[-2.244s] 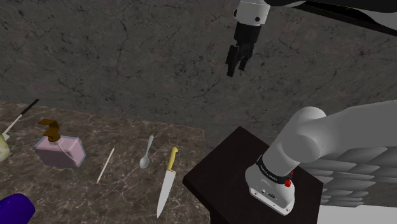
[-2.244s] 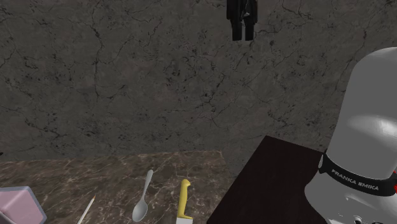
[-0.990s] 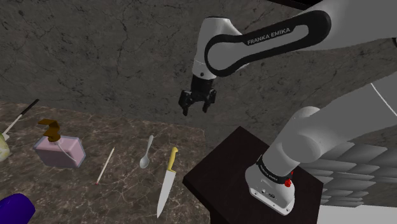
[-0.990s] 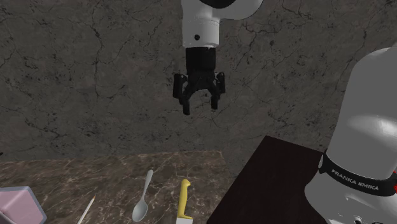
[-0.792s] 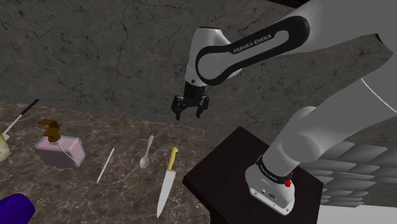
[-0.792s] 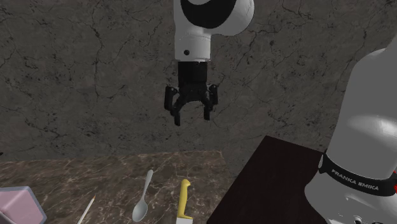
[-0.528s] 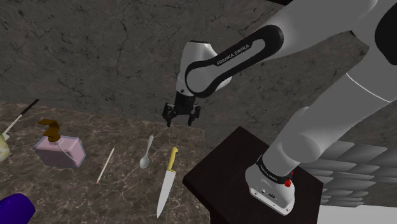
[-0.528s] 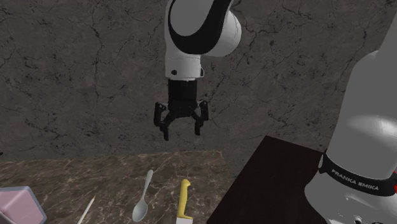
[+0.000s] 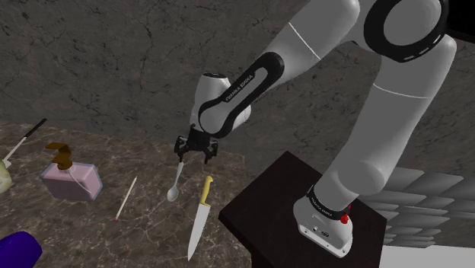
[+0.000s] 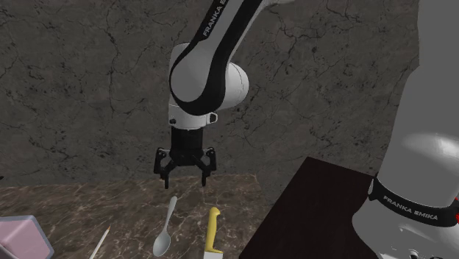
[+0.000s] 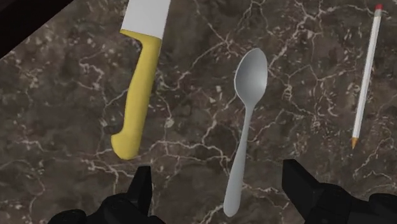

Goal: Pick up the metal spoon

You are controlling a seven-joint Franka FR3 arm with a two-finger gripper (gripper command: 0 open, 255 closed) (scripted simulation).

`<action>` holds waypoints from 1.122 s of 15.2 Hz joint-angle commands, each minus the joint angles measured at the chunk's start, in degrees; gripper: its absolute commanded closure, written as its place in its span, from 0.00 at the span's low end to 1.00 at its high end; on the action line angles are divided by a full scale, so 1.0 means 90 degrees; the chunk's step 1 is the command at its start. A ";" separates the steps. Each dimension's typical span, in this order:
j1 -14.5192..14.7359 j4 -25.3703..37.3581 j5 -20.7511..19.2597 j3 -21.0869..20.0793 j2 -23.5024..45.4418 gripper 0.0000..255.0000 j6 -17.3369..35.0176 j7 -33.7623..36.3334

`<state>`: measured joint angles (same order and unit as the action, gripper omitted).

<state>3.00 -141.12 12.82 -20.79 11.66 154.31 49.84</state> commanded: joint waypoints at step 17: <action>0.0692 0.1322 -0.0372 0.0564 0.2412 1.00 0.1363 0.1082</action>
<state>9.18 -129.31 9.49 -15.70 33.26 166.49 59.58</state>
